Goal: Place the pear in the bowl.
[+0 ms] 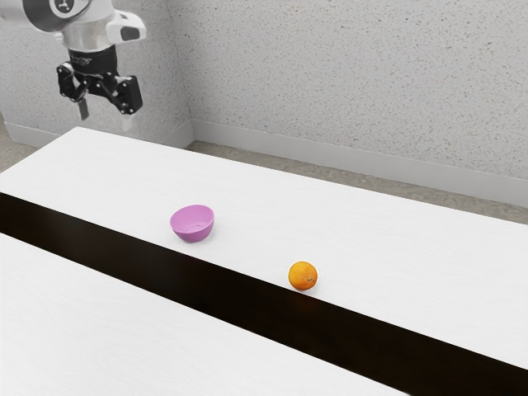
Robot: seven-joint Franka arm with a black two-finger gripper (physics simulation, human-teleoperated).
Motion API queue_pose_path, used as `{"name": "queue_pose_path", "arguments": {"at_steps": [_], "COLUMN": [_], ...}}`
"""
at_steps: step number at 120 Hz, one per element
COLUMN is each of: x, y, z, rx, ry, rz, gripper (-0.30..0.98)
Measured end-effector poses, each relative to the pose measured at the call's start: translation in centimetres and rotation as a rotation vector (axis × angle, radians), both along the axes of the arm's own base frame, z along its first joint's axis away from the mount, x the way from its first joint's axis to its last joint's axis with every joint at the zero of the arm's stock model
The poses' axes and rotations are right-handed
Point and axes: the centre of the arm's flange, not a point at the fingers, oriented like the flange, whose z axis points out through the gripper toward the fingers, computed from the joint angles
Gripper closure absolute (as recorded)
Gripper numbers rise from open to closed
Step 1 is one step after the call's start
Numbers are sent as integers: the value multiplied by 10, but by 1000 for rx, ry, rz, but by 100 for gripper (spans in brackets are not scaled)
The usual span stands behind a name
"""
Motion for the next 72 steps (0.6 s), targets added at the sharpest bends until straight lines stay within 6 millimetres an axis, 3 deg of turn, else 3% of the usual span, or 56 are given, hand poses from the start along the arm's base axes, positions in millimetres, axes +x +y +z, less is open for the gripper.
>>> {"name": "queue_pose_path", "arguments": {"at_steps": [14, 26, 37, 62, 72], "x": [-3, -3, 9, 42, 47], "y": [12, 1, -32, -132, -143], "z": [-1, -10, -29, -104, -125], "rx": [7, 9, 14, -14, -26], "ry": [3, 20, 51, 136, 160], "rz": [44, 41, -5, -146, -151], "gripper": [0, 0, 0, 0, 0]}}
